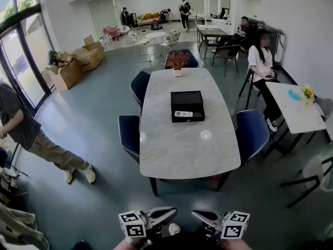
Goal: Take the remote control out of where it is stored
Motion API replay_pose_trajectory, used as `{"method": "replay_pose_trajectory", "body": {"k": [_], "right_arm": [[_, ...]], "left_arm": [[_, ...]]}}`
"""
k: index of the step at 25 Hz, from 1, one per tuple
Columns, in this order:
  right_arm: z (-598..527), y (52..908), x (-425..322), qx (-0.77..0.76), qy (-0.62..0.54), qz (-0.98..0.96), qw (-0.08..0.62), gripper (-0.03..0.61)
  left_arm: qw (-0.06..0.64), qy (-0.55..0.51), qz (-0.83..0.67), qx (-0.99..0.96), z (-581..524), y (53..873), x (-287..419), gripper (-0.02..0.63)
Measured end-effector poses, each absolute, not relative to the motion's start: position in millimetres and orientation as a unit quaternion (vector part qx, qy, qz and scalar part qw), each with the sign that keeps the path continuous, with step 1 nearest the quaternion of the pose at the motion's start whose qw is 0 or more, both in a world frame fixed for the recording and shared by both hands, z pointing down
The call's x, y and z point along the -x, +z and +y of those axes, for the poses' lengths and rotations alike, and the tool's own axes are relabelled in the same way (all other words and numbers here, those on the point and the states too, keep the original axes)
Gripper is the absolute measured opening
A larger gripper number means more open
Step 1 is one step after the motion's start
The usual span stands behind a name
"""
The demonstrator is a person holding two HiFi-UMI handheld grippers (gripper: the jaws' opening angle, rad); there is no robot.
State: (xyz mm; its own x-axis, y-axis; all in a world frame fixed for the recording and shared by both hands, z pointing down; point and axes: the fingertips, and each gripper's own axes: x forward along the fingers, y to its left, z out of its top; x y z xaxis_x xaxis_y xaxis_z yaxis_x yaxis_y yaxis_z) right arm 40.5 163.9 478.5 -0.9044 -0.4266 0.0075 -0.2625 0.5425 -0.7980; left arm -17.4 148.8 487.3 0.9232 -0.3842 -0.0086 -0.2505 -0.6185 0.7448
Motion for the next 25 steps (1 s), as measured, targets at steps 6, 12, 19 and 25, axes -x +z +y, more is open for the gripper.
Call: {"method": "replay_pose_trajectory", "body": {"k": [6,12,19,25], "right_arm": [[162.4,479.8,-33.4,0.197,-0.433,0.875,0.089,0.009],[161.5,478.4,-30.4,0.189,-0.434,0.876,0.090,0.009],[158.8,478.0,-33.9,0.190,-0.436,0.873,0.105,0.009],[157.5,477.4,-36.3,0.197,-0.439,0.870,0.106,0.009]], "left_arm": [[0.400,-0.086,-0.179,-0.895,147.4,487.5,25.3,0.006],[0.401,-0.089,-0.182,-0.893,145.9,488.7,27.0,0.006],[0.401,-0.090,-0.179,-0.894,144.9,489.8,26.0,0.006],[0.401,-0.090,-0.176,-0.894,145.0,487.4,24.8,0.006]]}}
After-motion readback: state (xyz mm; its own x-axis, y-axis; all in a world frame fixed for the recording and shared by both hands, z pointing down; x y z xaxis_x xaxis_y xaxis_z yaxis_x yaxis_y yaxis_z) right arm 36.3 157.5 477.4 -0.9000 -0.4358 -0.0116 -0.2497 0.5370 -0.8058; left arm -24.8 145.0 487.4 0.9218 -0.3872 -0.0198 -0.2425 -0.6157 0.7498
